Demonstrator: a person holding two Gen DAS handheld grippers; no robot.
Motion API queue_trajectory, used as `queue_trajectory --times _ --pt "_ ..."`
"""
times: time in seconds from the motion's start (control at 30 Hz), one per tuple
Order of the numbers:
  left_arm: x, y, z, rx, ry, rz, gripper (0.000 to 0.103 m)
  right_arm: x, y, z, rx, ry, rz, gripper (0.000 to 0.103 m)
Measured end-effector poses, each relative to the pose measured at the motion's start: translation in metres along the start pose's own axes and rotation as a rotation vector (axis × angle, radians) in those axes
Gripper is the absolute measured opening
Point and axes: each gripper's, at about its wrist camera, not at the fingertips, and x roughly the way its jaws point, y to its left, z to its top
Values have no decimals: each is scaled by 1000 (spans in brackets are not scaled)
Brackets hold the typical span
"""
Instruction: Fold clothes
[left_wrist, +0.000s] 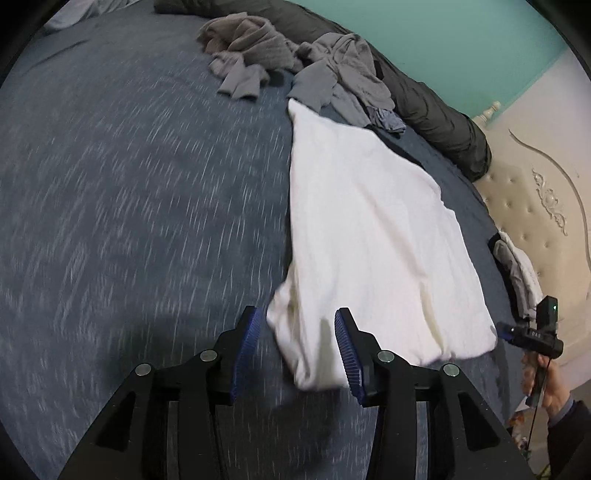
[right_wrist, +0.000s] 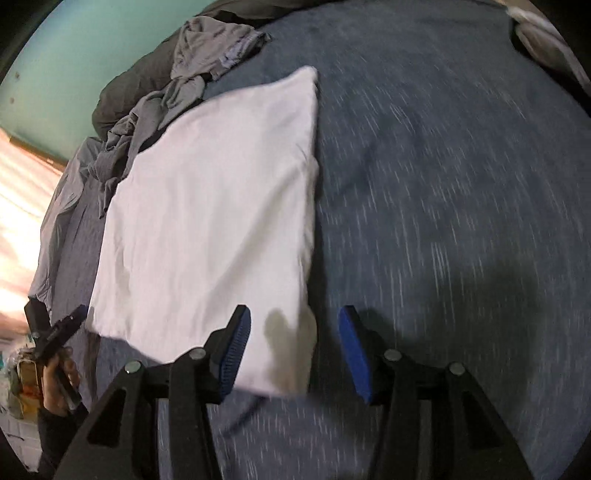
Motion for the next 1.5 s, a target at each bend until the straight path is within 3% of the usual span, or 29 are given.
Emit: queue_trajectory --times 0.1,0.27,0.33,0.4,0.43,0.57,0.6,0.7,0.87,1.0,1.13,1.5 --pt "-2 -1 -11 26 1 21 45 -1 -2 -14 31 1 16 51" --pt "-3 1 -16 19 9 -20 44 5 0 -24 49 33 18 51" --pt "-2 1 -18 25 13 -23 38 6 3 -25 41 34 31 51" --pt "-1 0 -19 45 13 -14 22 7 6 -26 39 29 34 50" --pt "-1 -1 -20 53 13 -12 18 8 8 -25 37 27 32 47" --pt "3 -1 -21 61 18 -21 5 12 13 -21 22 16 11 17" --pt "3 -2 -21 70 20 -17 4 13 14 -20 19 12 4 11" --pt "-3 -2 -20 85 -4 -4 4 10 15 -18 8 -7 -27 6" --pt "-18 14 -18 37 -44 -9 3 -9 11 -14 -9 -46 -52 5" --pt "-26 23 -15 16 -64 -15 3 -31 -2 -9 9 -85 -21 5" --pt "-33 24 -14 20 -69 -16 3 -32 -10 -12 -1 -61 -9 5" --pt "-21 17 -22 110 21 28 4 -12 -19 -15 13 2 41 9"
